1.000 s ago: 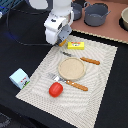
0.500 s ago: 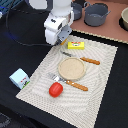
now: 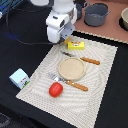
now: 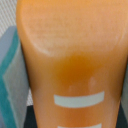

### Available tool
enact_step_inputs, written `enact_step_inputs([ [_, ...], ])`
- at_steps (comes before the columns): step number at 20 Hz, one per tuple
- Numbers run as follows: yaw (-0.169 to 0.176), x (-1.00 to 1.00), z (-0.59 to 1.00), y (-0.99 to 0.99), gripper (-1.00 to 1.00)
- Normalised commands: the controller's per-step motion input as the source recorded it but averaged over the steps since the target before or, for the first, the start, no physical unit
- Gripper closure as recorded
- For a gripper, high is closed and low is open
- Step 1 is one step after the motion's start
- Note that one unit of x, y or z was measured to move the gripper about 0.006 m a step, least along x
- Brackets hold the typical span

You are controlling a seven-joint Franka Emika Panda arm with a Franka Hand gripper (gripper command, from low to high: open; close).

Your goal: Interact with the objects in diverse but meaningful ways.

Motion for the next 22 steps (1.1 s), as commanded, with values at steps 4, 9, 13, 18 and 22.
enact_step_inputs([
  [4, -0.044, 0.24, 0.51, -0.68, 1.0],
  [9, -0.022, 0.06, 0.16, -0.86, 1.0],
  [13, 0.0, 0.0, 0.0, -0.91, 1.0],
  [18, -0.023, 0.0, -0.1, -0.77, 1.0],
  [22, -0.03, 0.0, -0.21, -0.49, 1.0],
])
